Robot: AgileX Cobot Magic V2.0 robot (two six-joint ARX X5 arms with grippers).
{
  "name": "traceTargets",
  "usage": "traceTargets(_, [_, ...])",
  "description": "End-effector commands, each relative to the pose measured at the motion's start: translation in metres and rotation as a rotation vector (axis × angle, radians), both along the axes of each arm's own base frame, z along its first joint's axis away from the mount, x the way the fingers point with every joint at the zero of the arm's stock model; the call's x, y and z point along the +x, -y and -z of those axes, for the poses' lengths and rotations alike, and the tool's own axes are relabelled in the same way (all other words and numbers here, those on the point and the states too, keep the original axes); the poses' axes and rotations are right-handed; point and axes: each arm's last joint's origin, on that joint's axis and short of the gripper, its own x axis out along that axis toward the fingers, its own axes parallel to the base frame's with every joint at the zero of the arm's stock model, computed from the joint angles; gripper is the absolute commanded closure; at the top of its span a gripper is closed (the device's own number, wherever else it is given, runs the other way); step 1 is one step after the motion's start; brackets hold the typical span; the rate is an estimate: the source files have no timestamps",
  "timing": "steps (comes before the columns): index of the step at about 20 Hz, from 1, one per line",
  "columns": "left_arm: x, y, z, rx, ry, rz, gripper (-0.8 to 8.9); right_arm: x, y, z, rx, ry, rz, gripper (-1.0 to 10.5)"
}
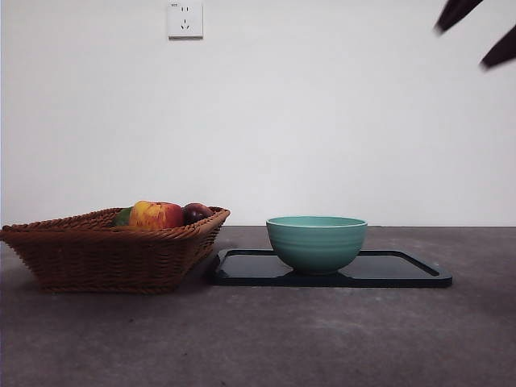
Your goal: Pick up the wifruite, put it on the bowl, pick up the plate, put it on desk
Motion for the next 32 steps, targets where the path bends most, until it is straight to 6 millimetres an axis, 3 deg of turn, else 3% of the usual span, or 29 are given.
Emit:
traceTargets(1, [0.001, 0.001, -0.003, -0.009, 0.020, 0.020, 4.70, 0.030, -0.008, -0.001, -0.013, -0.018, 0.032, 6.5])
traceTargets(10, [0.001, 0.001, -0.003, -0.009, 0.019, 0.020, 4.70, 0.144, -0.028, 0.024, -0.141, -0.173, 0.058, 6.5])
traceTargets(16, [0.001, 0.001, -0.003, -0.009, 0.019, 0.020, 4.70, 0.195, -0.045, 0.058, -0.167, -0.204, 0.046, 6.5])
traceTargets(21, [0.001, 0.001, -0.003, -0.009, 0.020, 0.020, 4.70, 0.215, -0.053, 0.095, -0.180, -0.237, 0.045, 6.6])
traceTargets(23, [0.001, 0.001, -0.003, -0.009, 0.019, 0.020, 4.70, 0.220, -0.055, 0.105, -0.179, -0.232, 0.046, 7.4])
traceTargets(27, [0.001, 0.001, -0.003, -0.009, 0.020, 0.020, 4.70, 0.224, -0.056, 0.106, -0.167, -0.200, 0.048, 9.3])
traceTargets(32, [0.001, 0.001, -0.003, -0.009, 0.019, 0.020, 4.70, 0.222, -0.055, 0.089, -0.149, -0.151, 0.050, 9.4])
